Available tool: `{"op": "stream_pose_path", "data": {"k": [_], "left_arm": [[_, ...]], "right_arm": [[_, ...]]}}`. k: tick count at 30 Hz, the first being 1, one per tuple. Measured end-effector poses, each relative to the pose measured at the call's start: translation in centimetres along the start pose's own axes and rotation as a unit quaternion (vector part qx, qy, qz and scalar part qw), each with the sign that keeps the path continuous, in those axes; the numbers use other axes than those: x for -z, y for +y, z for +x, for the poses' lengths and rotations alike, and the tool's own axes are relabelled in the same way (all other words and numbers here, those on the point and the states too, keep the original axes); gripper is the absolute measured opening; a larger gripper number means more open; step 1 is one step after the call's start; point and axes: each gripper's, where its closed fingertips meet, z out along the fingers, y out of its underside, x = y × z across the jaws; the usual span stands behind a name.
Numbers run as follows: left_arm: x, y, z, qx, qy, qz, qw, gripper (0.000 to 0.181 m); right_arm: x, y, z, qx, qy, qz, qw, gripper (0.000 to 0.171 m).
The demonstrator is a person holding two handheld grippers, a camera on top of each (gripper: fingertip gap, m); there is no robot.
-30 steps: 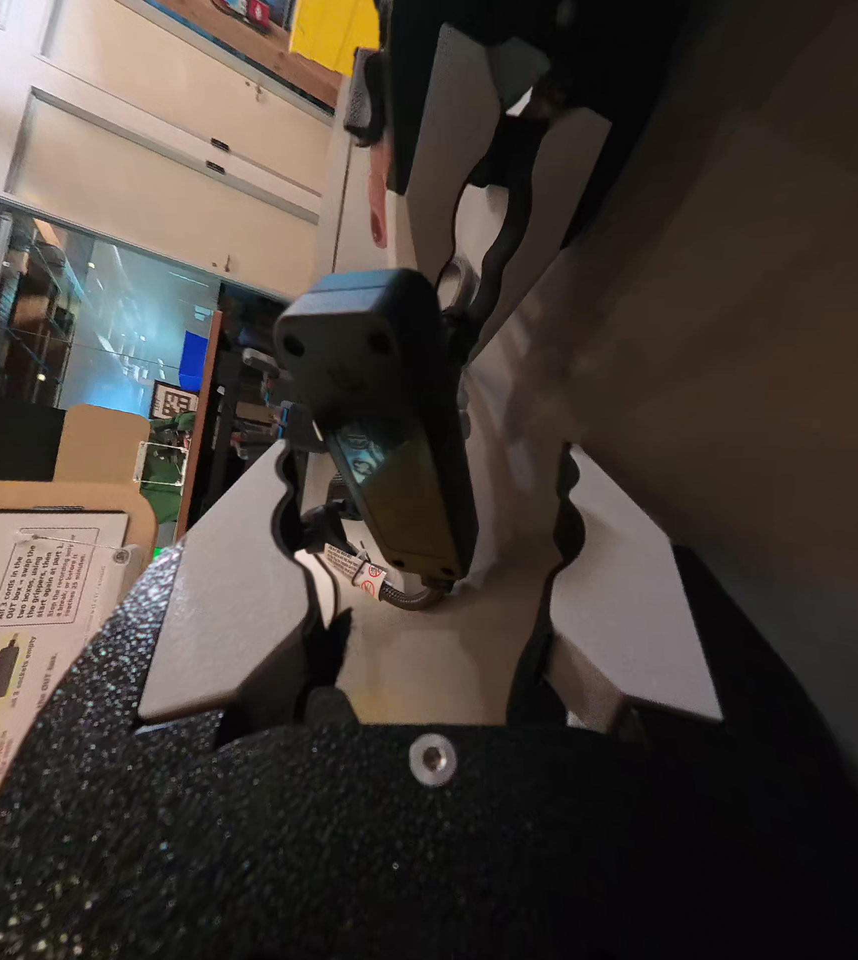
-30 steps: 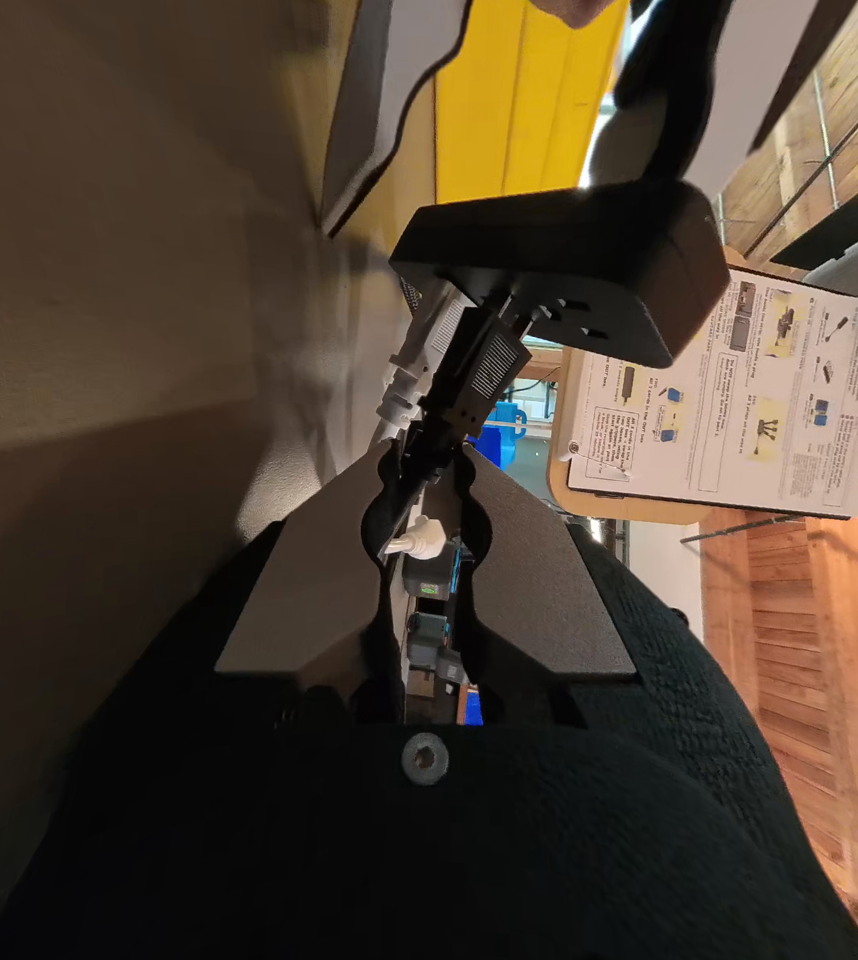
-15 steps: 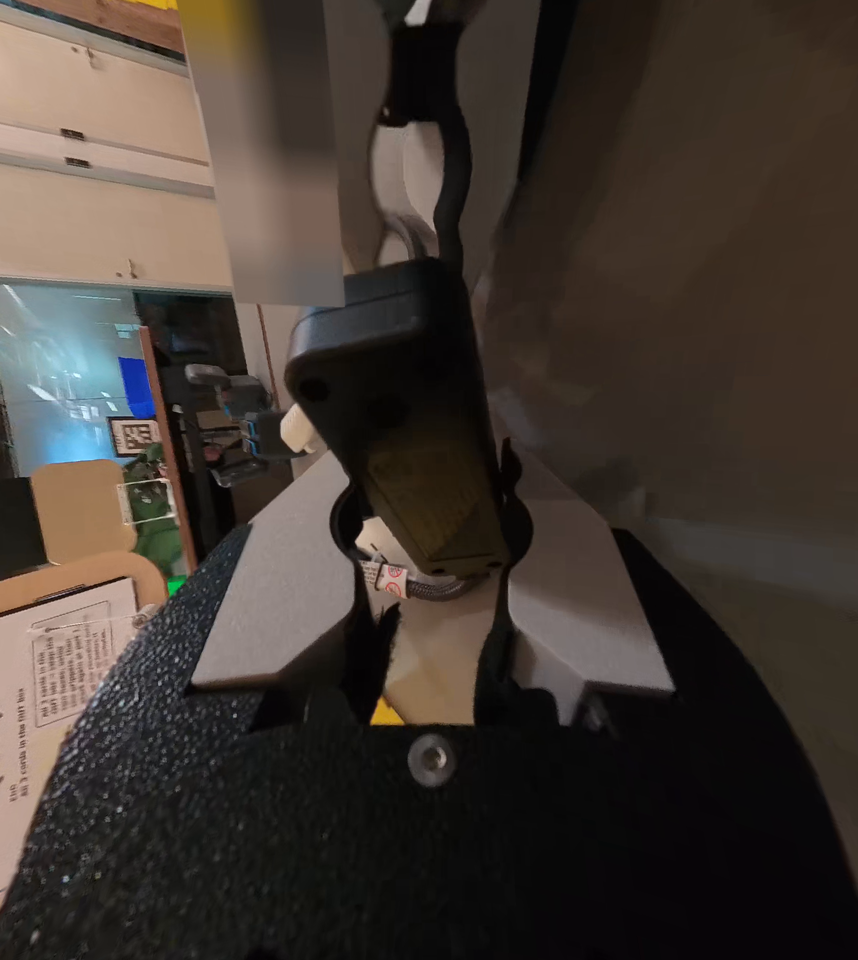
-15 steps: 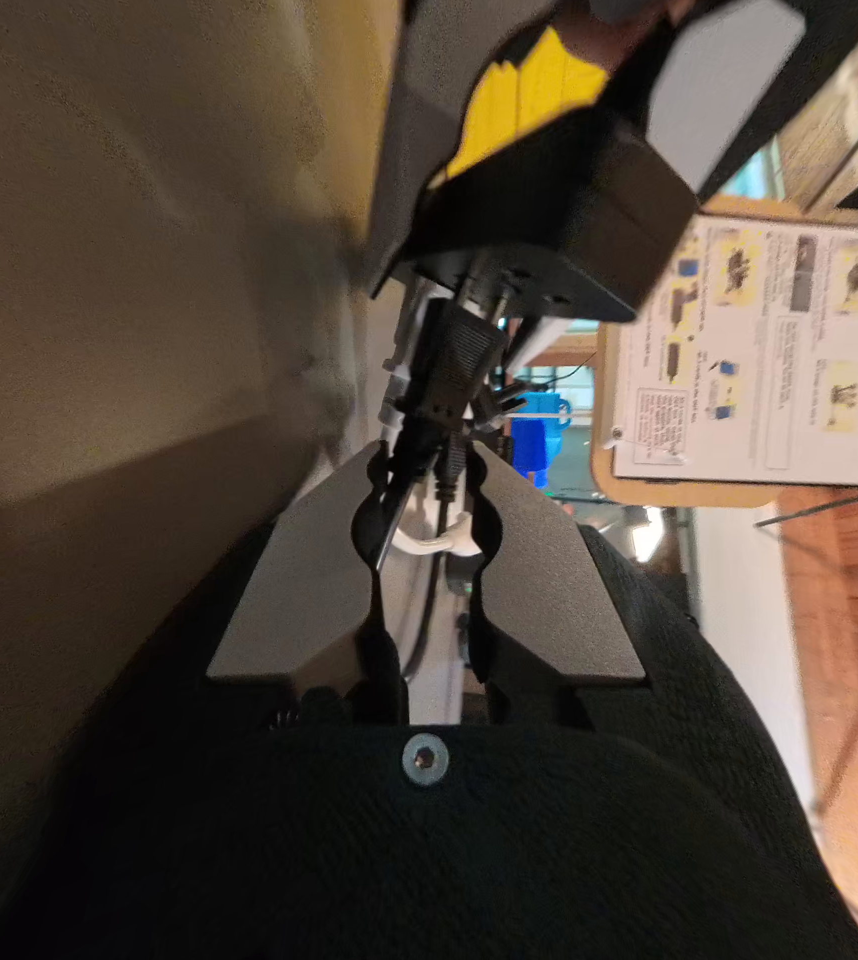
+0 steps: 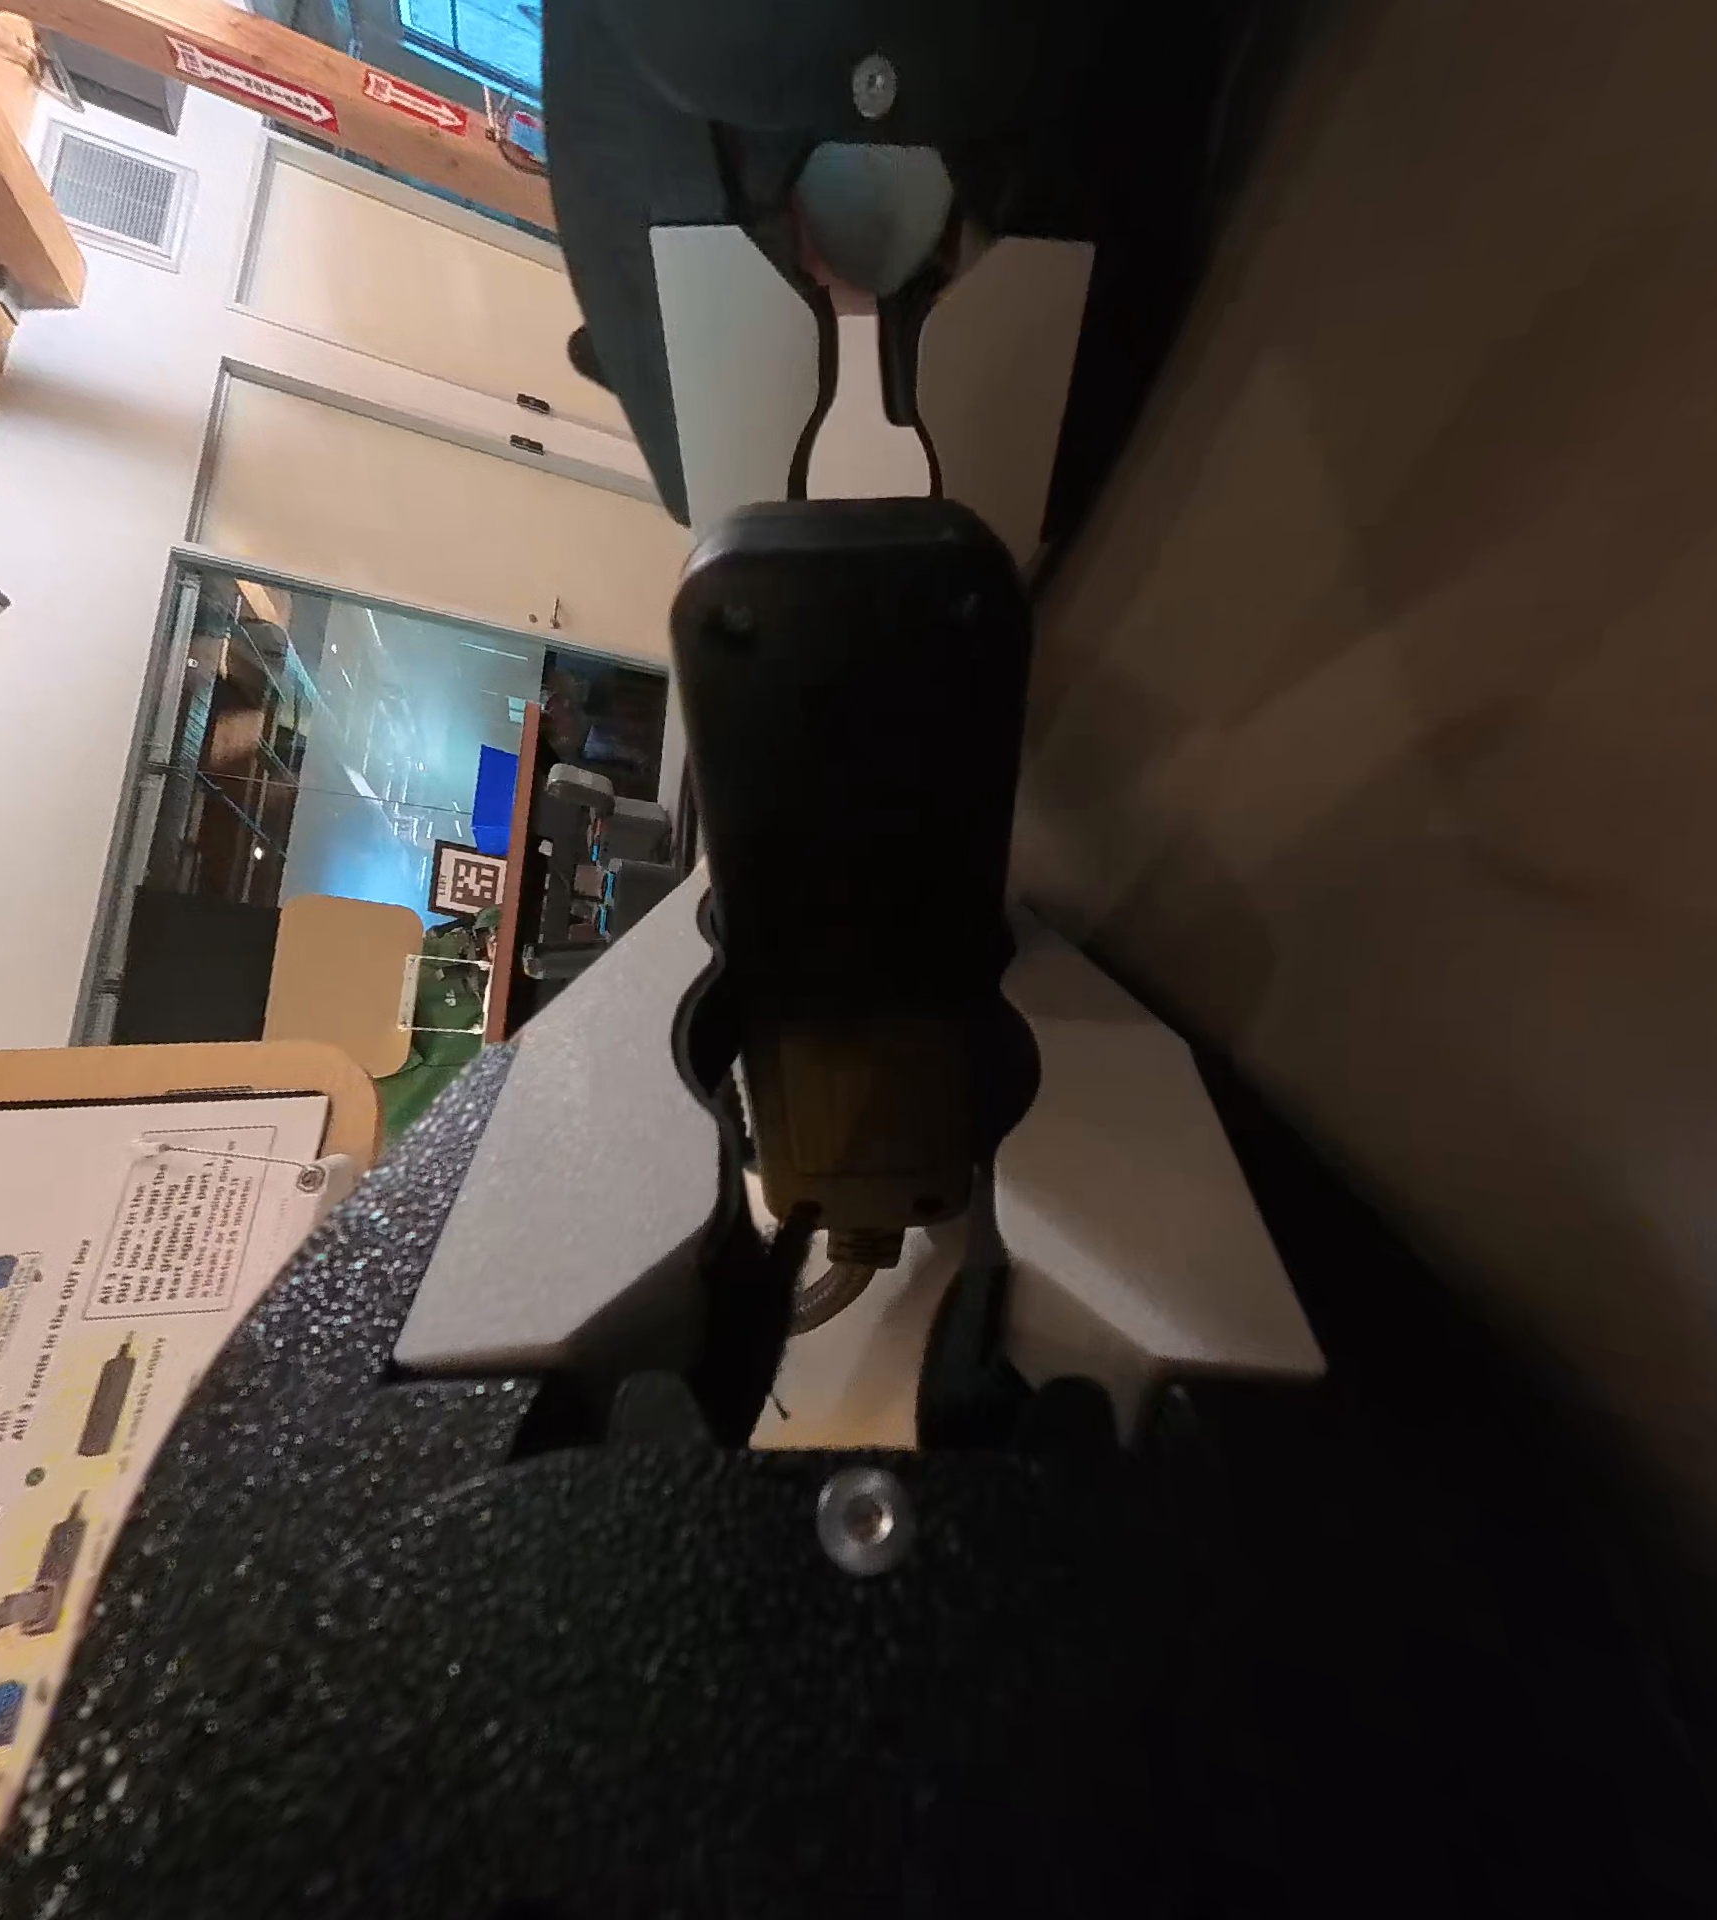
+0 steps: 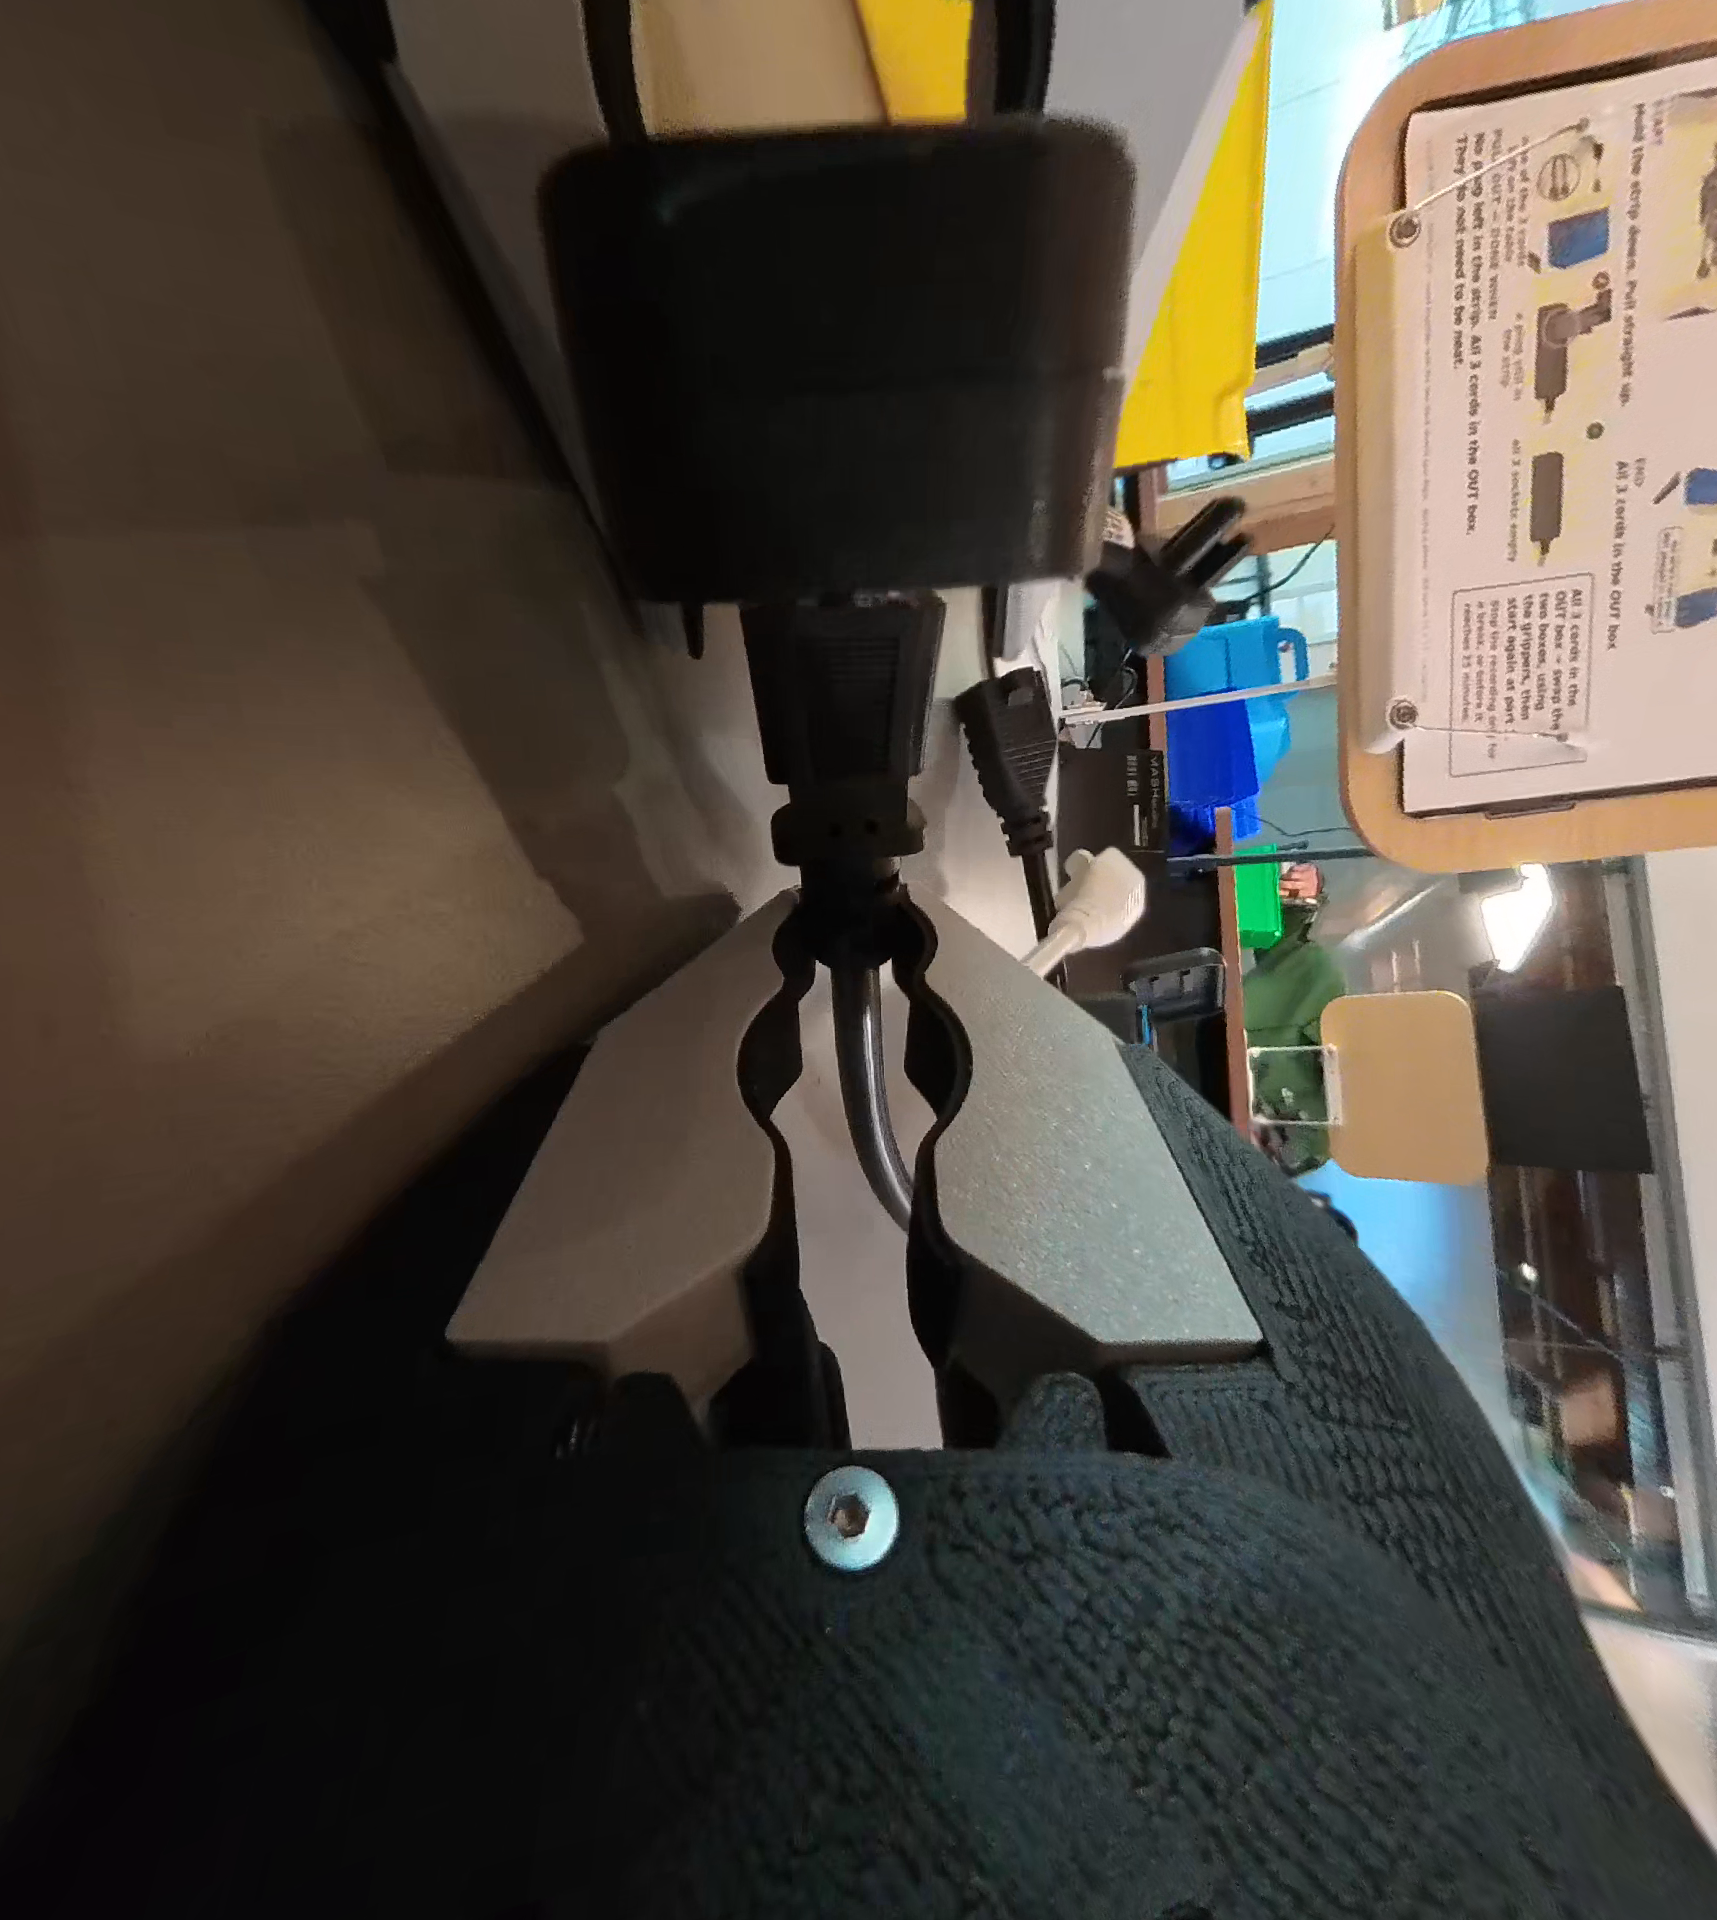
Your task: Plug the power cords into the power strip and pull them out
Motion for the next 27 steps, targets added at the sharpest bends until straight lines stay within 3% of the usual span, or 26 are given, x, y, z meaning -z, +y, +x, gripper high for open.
{"op": "stream_pose_path", "data": {"k": [27], "left_arm": [[0.29,-0.15,-0.29,0.079,0.012,0.043,0.996,0.044]], "right_arm": [[-0.34,-0.76,0.42,-0.019,0.012,-0.011,1.0,0.01]]}}
